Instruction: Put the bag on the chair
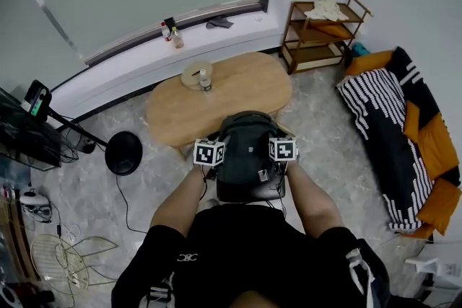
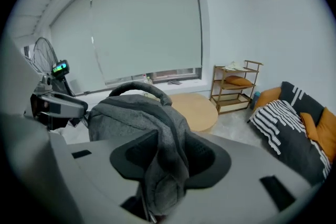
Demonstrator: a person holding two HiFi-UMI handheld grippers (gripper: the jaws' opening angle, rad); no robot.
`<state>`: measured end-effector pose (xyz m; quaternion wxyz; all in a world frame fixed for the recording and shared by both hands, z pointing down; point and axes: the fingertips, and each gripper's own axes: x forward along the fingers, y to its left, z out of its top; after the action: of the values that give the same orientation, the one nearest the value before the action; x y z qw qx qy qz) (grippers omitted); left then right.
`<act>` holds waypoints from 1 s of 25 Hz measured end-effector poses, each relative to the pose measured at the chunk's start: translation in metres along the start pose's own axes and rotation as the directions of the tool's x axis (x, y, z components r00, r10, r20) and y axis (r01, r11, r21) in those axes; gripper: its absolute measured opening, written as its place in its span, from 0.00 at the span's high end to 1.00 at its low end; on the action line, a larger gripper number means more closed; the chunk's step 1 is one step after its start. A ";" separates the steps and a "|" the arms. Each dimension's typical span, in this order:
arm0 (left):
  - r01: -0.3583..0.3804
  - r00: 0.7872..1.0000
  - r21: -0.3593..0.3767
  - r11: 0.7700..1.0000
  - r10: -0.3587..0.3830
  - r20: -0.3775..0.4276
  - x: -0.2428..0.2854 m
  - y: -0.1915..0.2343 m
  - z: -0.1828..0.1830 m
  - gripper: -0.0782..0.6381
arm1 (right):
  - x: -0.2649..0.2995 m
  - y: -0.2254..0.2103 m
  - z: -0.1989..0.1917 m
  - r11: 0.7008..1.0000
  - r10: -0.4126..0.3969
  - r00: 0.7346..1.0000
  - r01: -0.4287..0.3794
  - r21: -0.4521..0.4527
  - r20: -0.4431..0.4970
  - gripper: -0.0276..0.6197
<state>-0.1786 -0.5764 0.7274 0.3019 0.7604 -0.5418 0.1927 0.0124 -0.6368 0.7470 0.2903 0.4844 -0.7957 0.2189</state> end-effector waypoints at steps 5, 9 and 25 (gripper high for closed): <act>-0.035 0.994 0.010 0.999 0.034 0.102 -0.031 0.009 0.022 0.63 | -0.034 0.020 0.029 1.000 0.018 0.983 -0.018 -0.006 0.181 0.70; -0.048 0.959 0.040 0.998 0.035 0.281 -0.080 -0.001 0.066 0.81 | -0.084 0.045 0.078 0.999 0.042 0.933 -0.026 -0.047 0.357 0.82; -0.246 0.831 0.135 0.960 0.137 0.540 -0.234 -0.032 0.144 0.85 | -0.240 0.083 0.175 0.996 0.082 0.748 -0.045 -0.073 0.659 0.94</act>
<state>-0.2322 -0.4995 0.4673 0.0442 0.7516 -0.6554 0.0601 -0.0194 -0.5561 0.4511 -0.0044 0.4954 -0.8684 0.0222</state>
